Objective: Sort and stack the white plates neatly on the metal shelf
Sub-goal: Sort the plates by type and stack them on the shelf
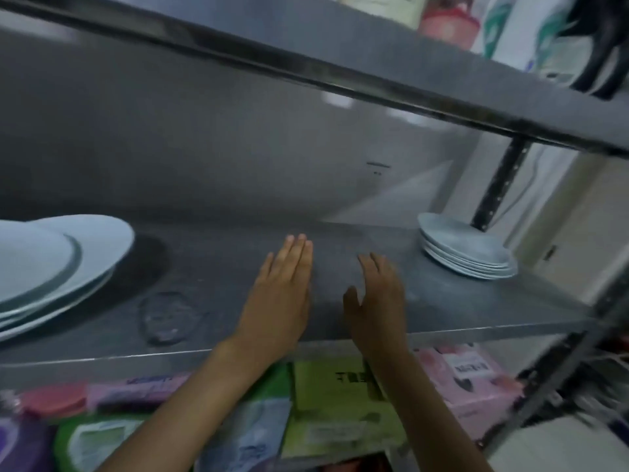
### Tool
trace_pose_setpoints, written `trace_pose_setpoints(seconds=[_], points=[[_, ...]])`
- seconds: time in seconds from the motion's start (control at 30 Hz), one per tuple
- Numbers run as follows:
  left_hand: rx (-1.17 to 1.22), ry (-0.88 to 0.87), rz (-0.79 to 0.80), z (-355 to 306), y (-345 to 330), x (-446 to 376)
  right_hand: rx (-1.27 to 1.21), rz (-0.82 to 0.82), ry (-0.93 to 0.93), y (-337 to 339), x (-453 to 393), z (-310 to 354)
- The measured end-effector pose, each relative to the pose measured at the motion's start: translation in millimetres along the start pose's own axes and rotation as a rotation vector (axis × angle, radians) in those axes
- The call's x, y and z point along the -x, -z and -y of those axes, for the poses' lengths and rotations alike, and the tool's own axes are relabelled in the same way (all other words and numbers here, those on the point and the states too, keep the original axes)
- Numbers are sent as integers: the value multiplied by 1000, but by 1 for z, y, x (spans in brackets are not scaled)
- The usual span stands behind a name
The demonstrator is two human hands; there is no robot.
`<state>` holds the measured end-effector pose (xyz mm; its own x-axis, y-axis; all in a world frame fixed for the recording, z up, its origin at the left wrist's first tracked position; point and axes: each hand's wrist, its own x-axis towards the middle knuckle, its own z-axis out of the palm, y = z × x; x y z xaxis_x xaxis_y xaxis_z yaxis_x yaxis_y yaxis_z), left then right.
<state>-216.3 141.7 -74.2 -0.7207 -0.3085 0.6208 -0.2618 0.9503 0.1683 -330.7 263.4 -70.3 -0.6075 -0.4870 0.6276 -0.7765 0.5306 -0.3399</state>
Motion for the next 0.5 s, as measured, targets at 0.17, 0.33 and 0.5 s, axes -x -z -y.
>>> trace_pose_setpoints(seconds=[0.17, 0.33, 0.5], points=[[208, -41, 92, -72, -40, -48, -52, -127, -178, 31, -6, -90], [285, -51, 126, -134, -96, -117, -137, -208, -321, 49, -30, -174], [218, -136, 92, -177, -161, -184, -256, -199, -481, 56, -51, -231]])
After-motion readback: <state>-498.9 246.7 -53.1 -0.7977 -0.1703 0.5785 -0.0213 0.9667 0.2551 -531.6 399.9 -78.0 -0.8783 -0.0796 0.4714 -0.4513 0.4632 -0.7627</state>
